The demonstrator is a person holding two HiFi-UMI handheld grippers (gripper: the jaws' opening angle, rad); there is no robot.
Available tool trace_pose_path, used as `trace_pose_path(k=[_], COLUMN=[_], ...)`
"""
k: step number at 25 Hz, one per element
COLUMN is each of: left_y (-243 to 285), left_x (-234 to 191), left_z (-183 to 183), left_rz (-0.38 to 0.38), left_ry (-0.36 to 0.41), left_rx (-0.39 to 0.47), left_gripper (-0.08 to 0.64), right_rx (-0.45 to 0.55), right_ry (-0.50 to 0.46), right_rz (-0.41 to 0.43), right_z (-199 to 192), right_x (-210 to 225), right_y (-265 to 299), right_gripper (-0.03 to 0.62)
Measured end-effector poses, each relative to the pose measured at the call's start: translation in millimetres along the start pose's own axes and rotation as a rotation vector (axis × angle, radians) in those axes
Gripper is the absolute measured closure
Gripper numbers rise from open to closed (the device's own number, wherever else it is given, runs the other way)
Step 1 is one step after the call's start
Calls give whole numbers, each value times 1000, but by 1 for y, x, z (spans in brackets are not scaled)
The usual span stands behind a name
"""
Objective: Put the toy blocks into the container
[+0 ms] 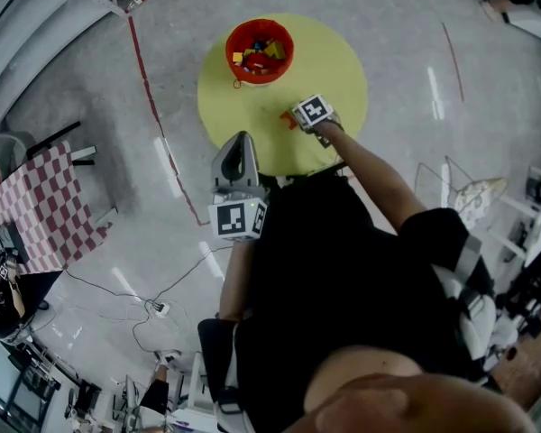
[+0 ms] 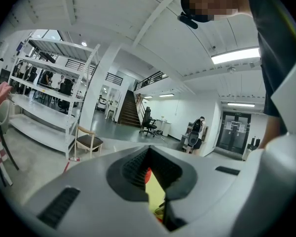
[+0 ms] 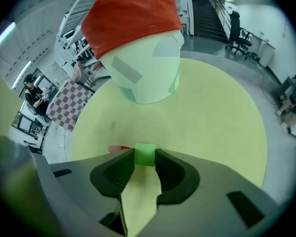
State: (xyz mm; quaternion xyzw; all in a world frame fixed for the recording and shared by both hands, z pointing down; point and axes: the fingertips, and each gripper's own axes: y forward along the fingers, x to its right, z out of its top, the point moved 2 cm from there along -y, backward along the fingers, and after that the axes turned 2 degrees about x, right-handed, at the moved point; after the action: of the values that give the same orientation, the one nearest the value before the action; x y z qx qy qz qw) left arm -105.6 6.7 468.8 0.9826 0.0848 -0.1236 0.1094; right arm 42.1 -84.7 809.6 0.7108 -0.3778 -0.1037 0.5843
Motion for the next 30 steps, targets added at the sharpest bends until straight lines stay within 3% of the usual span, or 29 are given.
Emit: trace_pose_path(k=[3,6,8,11,13,17,24,30], left_y=[-1,-1,0,1,3,5,1,1], left_x=[-3,-7,-8,-7,-5,-1,-5,-5], left_z=[0,1,0,-1,0,3,4,4], left_rz=[9,17,18,15,10,8,26,23], left_ry=[-4,-6,-7,-1,-3,1,6,6], left_rx=[0,4,3,-1,4,9,10,10], left_gripper=[568,568,568,568,568,568,568,568], right_rx=[14,138,275,559,670,669,520,665], right_ry=[-32,-11,-21,-89,-136,-215,-198,-207], right_rz=[-99,-73,-42,38,47,-10,-88,-76], right_z=[3,31,60,111,138,172,173,175], right_x=[24,16,3,-24,-35,-37,-29,-38], right_y=[-15,-53,-93,-157,-180,-169,-123,-163], right_gripper=[463,463,463,463,463,463,462,462])
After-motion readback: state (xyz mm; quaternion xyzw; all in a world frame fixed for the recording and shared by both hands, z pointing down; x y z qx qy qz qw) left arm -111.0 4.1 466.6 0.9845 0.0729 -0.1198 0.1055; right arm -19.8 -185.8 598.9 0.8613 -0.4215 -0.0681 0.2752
